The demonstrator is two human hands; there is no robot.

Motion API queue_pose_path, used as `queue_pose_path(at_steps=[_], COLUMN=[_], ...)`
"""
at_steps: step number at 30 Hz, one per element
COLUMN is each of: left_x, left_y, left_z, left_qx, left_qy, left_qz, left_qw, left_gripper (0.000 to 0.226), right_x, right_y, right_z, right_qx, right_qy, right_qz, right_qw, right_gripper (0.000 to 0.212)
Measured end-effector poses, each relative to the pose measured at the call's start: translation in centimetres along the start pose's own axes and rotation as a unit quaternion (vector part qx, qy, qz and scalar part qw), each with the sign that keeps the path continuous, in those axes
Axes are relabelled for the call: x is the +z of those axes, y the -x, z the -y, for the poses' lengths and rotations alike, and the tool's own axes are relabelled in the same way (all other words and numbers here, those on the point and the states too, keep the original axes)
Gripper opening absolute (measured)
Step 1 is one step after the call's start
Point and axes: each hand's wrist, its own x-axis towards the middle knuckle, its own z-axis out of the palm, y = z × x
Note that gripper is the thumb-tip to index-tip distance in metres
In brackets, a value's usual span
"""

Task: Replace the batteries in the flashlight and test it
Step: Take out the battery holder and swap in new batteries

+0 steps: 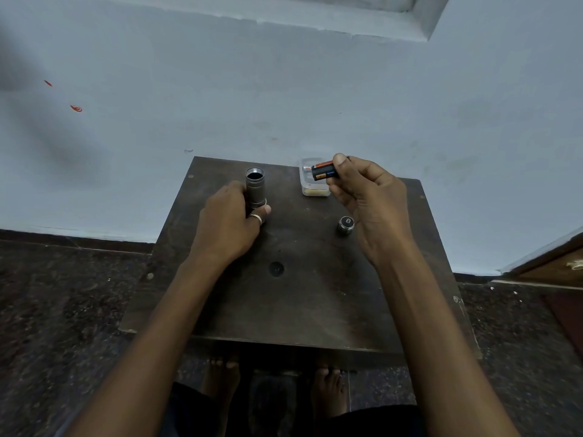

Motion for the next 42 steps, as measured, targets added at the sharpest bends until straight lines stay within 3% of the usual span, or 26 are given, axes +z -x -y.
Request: queue_pose_path(at_steps=[6,10,17,19,21,23,26,28,32,37,42], left_x=[0.1,0.1,0.0,0.4,1.0,1.2,1.2,1.1,1.0,0.8,0.9], left_y=[0.4,0.7,3.2,3.6,3.7,3.7,3.6,3.5,3.3,2.6,2.1], left_z=[0.2,0.6,-1.0,-1.9,-3.0,-4.5,-5.9,-6.2,-6.4,-6.5,-6.5], left_qx=[-0.003,-0.056,-0.080,-0.056,-0.074,-0.154,-0.215,-0.217,-0.204,-0.225,-0.226], left_qy=[-0.029,-0.092,-0.116,-0.053,0.131,0.322,0.467,0.511,0.540,0.597,0.595], left_qz=[-0.009,-0.024,0.037,0.078,0.122,0.161,0.196,0.209,0.217,0.185,0.166], left_qw=[1.000,0.994,0.989,0.994,0.981,0.920,0.835,0.805,0.787,0.747,0.753], left_gripper=[0.040,0.052,0.049,0.046,0.043,0.043,0.048,0.046,0.025,0.020,0.018], right_x=[0.2,-0.1,-0.3,-0.2,-0.1,0.1,0.0,-0.1,0.0,-0.5,-0.8], right_y=[0.3,0.5,0.9,1.2,1.3,1.4,1.4,1.4,1.7,1.4,1.4], right_z=[-0.2,-0.6,-1.1,-1.2,-1.2,-1.1,-1.1,-1.1,-1.4,-1.4,-1.3], right_qx=[0.006,0.011,0.027,0.029,0.028,0.018,-0.017,-0.043,-0.089,-0.144,-0.207], right_qy=[0.025,0.054,0.089,0.097,0.112,0.143,0.216,0.263,0.312,0.321,0.385], right_qz=[0.019,0.030,0.037,0.036,0.029,0.023,0.018,0.020,0.014,0.027,0.080], right_qw=[0.999,0.998,0.995,0.994,0.993,0.989,0.976,0.964,0.946,0.936,0.896], right_gripper=[0.024,0.025,0.026,0.029,0.032,0.032,0.033,0.036,0.028,0.020,0.034])
